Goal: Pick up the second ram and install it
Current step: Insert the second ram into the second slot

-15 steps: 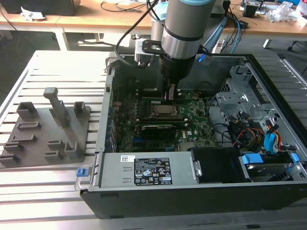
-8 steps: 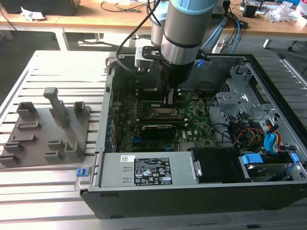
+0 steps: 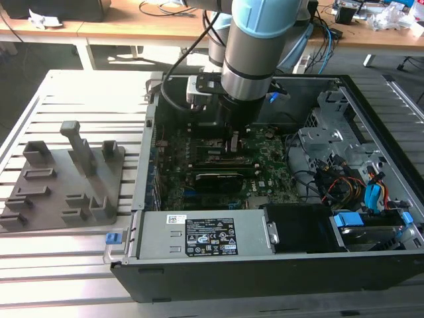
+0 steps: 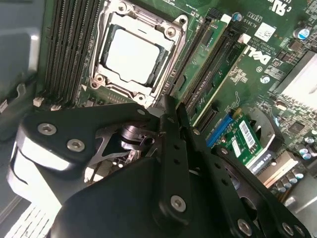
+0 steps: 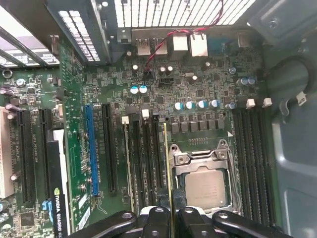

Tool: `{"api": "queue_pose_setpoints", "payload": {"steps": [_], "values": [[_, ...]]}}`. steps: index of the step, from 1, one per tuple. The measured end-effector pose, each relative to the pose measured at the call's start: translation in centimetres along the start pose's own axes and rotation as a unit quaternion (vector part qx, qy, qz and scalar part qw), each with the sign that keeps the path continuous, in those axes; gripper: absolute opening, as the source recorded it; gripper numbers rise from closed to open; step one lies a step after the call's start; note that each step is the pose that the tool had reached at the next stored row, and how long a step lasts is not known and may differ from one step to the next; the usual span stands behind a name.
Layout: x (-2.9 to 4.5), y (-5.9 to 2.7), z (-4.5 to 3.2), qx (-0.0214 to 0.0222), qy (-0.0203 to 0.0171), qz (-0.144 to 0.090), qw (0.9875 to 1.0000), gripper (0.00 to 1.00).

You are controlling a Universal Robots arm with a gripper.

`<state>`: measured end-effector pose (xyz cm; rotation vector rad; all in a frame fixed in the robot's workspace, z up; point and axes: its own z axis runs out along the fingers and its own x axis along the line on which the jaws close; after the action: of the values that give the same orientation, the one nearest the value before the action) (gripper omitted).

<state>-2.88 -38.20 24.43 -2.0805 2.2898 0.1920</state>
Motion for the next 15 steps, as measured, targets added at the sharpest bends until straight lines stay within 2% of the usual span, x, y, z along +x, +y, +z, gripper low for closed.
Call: {"api": "queue_pose_setpoints", "payload": {"steps": [3, 7, 10, 11, 13, 14, 15], "values": [[0.13, 0.03, 0.4, 0.0, 0.0001, 0.0, 1.0, 0.14], [0.71, 0.13, 0.75, 0.0001, 0.0006, 0.0, 1.0, 0.14], [0.77, 0.2, 1.04, 0.0001, 0.0016, 0.0, 1.0, 0.14], [0.78, 0.22, 1.05, 0.0004, 0.0043, 0.0, 1.0, 0.14], [0.78, 0.23, 1.11, 0.0012, 0.0124, 0.0, 0.9999, 0.14], [0.78, 0.24, 1.12, 0.0013, 0.0148, -0.001, 0.9999, 0.14], [0.72, 0.25, 1.14, 0.0012, 0.0198, -0.006, 0.9998, 0.14]]}}
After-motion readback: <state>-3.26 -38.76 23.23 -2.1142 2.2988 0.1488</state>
